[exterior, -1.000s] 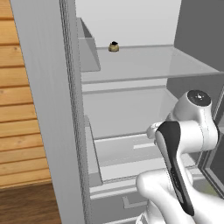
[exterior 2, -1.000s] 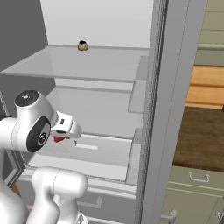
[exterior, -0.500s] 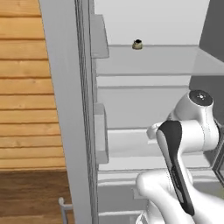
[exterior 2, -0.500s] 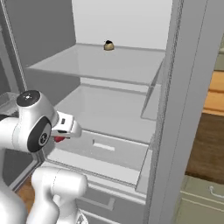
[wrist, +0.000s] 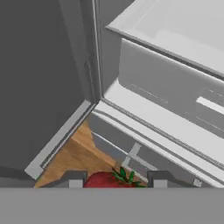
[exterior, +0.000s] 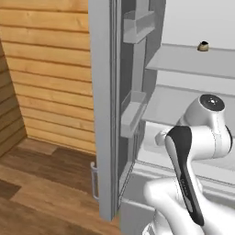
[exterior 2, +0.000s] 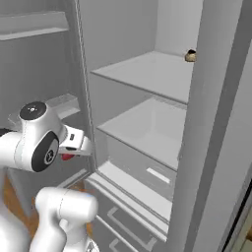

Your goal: Take the strawberry from the fridge and place it on top of the pancake, located on the dining counter.

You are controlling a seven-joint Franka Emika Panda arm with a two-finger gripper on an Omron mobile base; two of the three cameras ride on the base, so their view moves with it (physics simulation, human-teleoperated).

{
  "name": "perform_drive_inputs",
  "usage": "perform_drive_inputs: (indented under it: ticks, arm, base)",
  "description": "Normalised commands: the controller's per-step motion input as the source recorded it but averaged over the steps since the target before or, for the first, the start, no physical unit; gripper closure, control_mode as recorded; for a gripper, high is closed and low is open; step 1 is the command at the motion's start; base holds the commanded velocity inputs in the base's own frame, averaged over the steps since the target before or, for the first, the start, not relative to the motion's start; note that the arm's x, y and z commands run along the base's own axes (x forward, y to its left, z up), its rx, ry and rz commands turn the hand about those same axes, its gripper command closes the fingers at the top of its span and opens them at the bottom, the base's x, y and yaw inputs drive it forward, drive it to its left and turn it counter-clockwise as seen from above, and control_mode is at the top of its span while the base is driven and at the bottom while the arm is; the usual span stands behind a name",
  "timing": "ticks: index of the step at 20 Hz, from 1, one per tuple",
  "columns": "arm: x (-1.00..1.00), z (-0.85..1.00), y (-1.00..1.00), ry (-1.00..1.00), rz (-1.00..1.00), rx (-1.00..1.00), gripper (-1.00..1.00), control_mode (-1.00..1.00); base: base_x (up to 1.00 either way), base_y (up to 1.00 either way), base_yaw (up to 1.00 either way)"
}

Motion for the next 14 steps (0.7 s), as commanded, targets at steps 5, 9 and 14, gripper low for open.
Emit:
perform_drive_inputs:
  ticks: [5, 9, 14]
  arm:
    - [0.0, 0.0, 0.0, 0.0, 0.0, 0.0, 1.0, 1.0]
    - [0.0, 0.0, 0.0, 0.0, 0.0, 0.0, 1.0, 1.0]
    - [0.0, 0.0, 0.0, 0.0, 0.0, 0.0, 1.0, 1.0]
  base:
    - [-0.67, 0.25, 0.68]
    - [-0.99, 0.55, 0.51]
    - [-0.72, 0.79, 0.53]
